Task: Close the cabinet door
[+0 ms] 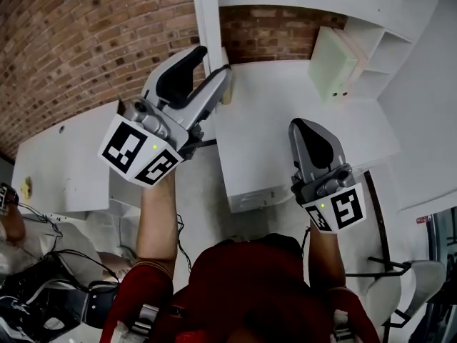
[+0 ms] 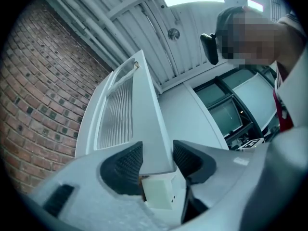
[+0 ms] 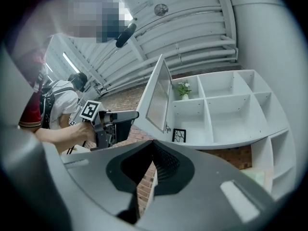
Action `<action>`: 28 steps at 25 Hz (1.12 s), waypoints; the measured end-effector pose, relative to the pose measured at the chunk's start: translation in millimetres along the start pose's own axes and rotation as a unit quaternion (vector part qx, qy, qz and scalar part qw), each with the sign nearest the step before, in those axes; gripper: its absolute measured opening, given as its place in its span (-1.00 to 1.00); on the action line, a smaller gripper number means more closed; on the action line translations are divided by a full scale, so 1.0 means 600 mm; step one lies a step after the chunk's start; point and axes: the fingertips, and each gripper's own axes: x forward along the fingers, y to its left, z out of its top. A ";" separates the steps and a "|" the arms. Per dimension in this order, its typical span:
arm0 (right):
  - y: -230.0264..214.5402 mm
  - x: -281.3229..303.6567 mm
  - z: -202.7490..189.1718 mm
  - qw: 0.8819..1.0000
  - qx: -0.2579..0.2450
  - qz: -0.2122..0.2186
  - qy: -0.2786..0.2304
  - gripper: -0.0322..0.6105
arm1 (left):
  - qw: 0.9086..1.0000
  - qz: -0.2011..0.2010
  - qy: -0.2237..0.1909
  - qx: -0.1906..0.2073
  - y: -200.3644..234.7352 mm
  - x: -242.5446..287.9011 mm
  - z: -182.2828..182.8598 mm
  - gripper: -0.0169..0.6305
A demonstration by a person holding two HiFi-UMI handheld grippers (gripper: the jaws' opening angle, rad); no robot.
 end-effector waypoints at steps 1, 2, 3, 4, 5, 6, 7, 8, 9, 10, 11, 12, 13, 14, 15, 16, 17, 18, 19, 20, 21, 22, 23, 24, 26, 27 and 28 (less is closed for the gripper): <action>-0.009 0.001 -0.001 1.000 0.000 -0.004 -0.001 -0.86 | 1.000 0.002 0.000 0.002 -0.004 0.005 -0.002 -0.32; -0.019 0.003 -0.001 1.000 0.000 -0.007 -0.003 -0.86 | 1.000 0.004 -0.002 0.003 -0.007 0.011 -0.003 -0.32; -0.030 0.004 -0.003 1.000 0.002 -0.010 -0.005 -0.86 | 1.000 0.007 -0.004 0.003 -0.009 0.016 -0.005 -0.32; -0.040 0.005 -0.004 1.000 0.004 -0.013 -0.007 -0.86 | 1.000 0.011 -0.006 0.004 -0.012 0.021 -0.007 -0.31; -0.051 0.006 -0.007 1.000 0.006 -0.014 -0.009 -0.86 | 1.000 0.015 -0.008 0.004 -0.015 0.027 -0.009 -0.31; -0.064 0.007 -0.010 1.000 0.008 -0.016 -0.011 -0.86 | 1.000 0.019 -0.009 0.005 -0.018 0.033 -0.011 -0.31; -0.077 0.007 -0.013 1.000 0.010 -0.016 -0.014 -0.86 | 1.000 0.023 -0.012 0.005 -0.021 0.041 -0.014 -0.31; -0.091 0.008 -0.017 1.000 0.013 -0.015 -0.015 -0.86 | 0.999 0.028 -0.014 0.005 -0.024 0.049 -0.016 -0.31; -0.106 0.010 -0.021 1.000 0.016 -0.013 -0.017 -0.85 | 0.999 0.034 -0.016 0.006 -0.026 0.057 -0.018 -0.31; -0.120 0.013 -0.027 1.000 0.020 -0.009 -0.019 -0.86 | 0.999 0.040 -0.017 0.009 -0.029 0.066 -0.021 -0.31; -0.135 0.016 -0.033 1.000 0.024 -0.004 -0.020 -0.86 | 0.999 0.047 -0.016 0.012 -0.032 0.075 -0.024 -0.31; -0.150 0.020 -0.038 0.999 0.028 0.002 -0.022 -0.86 | 0.998 0.054 -0.014 0.017 -0.035 0.086 -0.028 -0.30; -0.166 0.024 -0.042 0.999 0.031 0.009 -0.024 -0.86 | 0.998 0.061 -0.012 0.023 -0.038 0.097 -0.033 -0.30; -0.184 0.028 -0.045 0.999 0.034 0.016 -0.027 -0.86 | 0.997 0.070 -0.010 0.030 -0.042 0.110 -0.038 -0.30; -0.203 0.032 -0.046 0.999 0.036 0.023 -0.030 -0.86 | 0.996 0.081 -0.009 0.037 -0.045 0.123 -0.043 -0.29; -0.222 0.037 -0.048 0.998 0.039 0.030 -0.034 -0.86 | 0.995 0.092 -0.009 0.043 -0.048 0.136 -0.047 -0.29; -0.241 0.042 -0.048 0.998 0.042 0.038 -0.038 -0.86 | 0.993 0.104 -0.010 0.048 -0.050 0.148 -0.052 -0.29; -0.260 0.047 -0.048 0.997 0.045 0.045 -0.042 -0.86 | 0.992 0.116 -0.012 0.052 -0.051 0.160 -0.055 -0.29; -0.279 0.052 -0.048 0.997 0.047 0.052 -0.046 -0.86 | 0.990 0.127 -0.014 0.056 -0.053 0.171 -0.058 -0.29; -0.297 0.055 -0.049 0.996 0.048 0.058 -0.049 -0.86 | 0.989 0.137 -0.016 0.058 -0.054 0.183 -0.062 -0.29; -0.315 0.058 -0.049 0.995 0.050 0.064 -0.052 -0.86 | 0.987 0.146 -0.018 0.061 -0.055 0.195 -0.065 -0.29; -0.331 0.061 -0.051 0.995 0.052 0.070 -0.054 -0.86 | 0.986 0.155 -0.019 0.064 -0.056 0.206 -0.069 -0.29; -0.345 0.064 -0.053 0.994 0.055 0.077 -0.055 -0.86 | 0.984 0.164 -0.019 0.068 -0.057 0.216 -0.074 -0.28; -0.357 0.069 -0.055 0.993 0.057 0.085 -0.056 -0.86 | 0.982 0.172 -0.019 0.073 -0.056 0.227 -0.078 -0.28; -0.375 0.075 -0.059 0.991 0.059 0.104 -0.057 -0.86 | 0.978 0.190 -0.017 0.082 -0.055 0.247 -0.087 -0.28; -0.383 0.076 -0.060 0.990 0.058 0.113 -0.057 -0.86 | 0.976 0.198 -0.017 0.086 -0.054 0.256 -0.092 -0.28; -0.391 0.075 -0.060 0.989 0.056 0.120 -0.058 -0.86 | 0.974 0.207 -0.018 0.089 -0.054 0.264 -0.096 -0.28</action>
